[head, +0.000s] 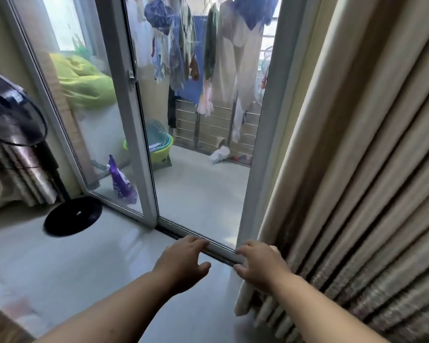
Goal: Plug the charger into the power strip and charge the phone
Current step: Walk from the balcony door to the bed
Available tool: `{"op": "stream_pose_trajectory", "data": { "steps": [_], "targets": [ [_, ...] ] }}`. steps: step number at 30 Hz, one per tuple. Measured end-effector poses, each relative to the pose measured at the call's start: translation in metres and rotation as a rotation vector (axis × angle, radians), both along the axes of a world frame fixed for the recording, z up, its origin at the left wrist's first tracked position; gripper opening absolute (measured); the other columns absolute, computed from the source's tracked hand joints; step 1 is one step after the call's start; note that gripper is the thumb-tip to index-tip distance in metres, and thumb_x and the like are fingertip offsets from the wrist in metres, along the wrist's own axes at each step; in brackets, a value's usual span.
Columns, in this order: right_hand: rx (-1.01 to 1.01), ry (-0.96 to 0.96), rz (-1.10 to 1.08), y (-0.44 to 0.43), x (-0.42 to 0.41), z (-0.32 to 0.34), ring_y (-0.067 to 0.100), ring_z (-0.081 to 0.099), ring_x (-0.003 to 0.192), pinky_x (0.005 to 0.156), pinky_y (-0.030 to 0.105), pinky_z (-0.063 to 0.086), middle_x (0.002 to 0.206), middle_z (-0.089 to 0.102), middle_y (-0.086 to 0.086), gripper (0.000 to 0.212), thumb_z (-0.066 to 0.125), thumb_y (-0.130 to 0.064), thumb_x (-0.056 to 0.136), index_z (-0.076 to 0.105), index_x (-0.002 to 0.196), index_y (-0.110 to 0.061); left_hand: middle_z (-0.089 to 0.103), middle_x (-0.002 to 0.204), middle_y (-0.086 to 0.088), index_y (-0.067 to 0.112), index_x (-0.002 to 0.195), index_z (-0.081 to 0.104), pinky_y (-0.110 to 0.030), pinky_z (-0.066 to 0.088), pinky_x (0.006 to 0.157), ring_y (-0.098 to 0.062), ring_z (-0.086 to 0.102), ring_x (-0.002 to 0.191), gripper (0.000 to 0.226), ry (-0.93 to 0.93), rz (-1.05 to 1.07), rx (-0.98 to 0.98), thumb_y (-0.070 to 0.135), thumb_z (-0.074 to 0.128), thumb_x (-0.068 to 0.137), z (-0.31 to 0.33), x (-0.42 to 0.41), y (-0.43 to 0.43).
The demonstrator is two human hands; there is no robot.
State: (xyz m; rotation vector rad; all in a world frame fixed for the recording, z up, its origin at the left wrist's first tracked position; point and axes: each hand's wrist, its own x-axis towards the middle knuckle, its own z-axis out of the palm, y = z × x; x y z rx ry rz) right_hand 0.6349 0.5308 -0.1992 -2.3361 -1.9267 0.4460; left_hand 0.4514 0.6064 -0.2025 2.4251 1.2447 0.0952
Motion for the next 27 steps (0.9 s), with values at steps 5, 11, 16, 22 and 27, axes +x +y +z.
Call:
{"op": "stream_pose_trajectory", "data": {
  "steps": [5, 11, 16, 22, 27],
  "targets": [
    [0.016, -0.001, 0.167, 0.114, 0.034, -0.001, 0.020, 0.049, 0.123, 0.104, 0.036, 0.035, 0.138, 0.049, -0.006, 0.038, 0.051, -0.038, 0.084, 0.056, 0.121, -0.032, 0.039, 0.146, 0.010, 0.032, 0.137, 0.038, -0.036, 0.033, 0.111, -0.013, 0.037, 0.134, 0.057, 0.020, 0.101, 0.020, 0.043, 0.048, 0.082, -0.006, 0.028, 0.086],
    [0.032, -0.028, 0.419, 0.255, 0.038, 0.009, 0.024, 0.052, 0.119, 0.101, 0.036, 0.039, 0.135, 0.052, -0.002, 0.045, 0.053, -0.038, 0.084, 0.047, 0.128, -0.031, 0.035, 0.148, 0.011, 0.032, 0.139, 0.033, -0.035, 0.031, 0.111, -0.014, 0.036, 0.135, 0.058, 0.076, 0.328, -0.019, 0.043, 0.045, 0.084, -0.003, 0.024, 0.174],
    [0.020, 0.015, 0.620, 0.339, -0.013, 0.006, 0.027, 0.051, 0.121, 0.101, 0.040, 0.039, 0.137, 0.050, 0.001, 0.062, 0.054, -0.041, 0.084, 0.028, 0.140, -0.031, 0.038, 0.148, 0.007, 0.031, 0.140, 0.035, -0.034, 0.034, 0.109, -0.019, 0.039, 0.133, 0.059, 0.043, 0.612, -0.051, 0.042, 0.047, 0.083, -0.001, -0.023, 0.216],
    [0.042, 0.015, 0.857, 0.429, -0.103, -0.001, 0.026, 0.051, 0.121, 0.100, 0.038, 0.041, 0.137, 0.050, 0.000, 0.063, 0.055, -0.044, 0.085, 0.028, 0.141, -0.031, 0.039, 0.147, 0.003, 0.029, 0.139, 0.038, -0.035, 0.037, 0.107, -0.021, 0.042, 0.131, 0.060, 0.007, 0.880, -0.053, 0.042, 0.049, 0.082, -0.010, -0.112, 0.263],
    [0.017, 0.016, 0.950, 0.508, -0.205, -0.012, 0.025, 0.049, 0.124, 0.103, 0.039, 0.039, 0.142, 0.045, -0.002, 0.059, 0.054, -0.043, 0.086, 0.032, 0.140, -0.031, 0.040, 0.144, 0.005, 0.031, 0.138, 0.037, -0.034, 0.039, 0.105, -0.022, 0.046, 0.127, 0.061, 0.007, 0.982, -0.079, 0.043, 0.048, 0.079, -0.023, -0.206, 0.324]
  ]
}}
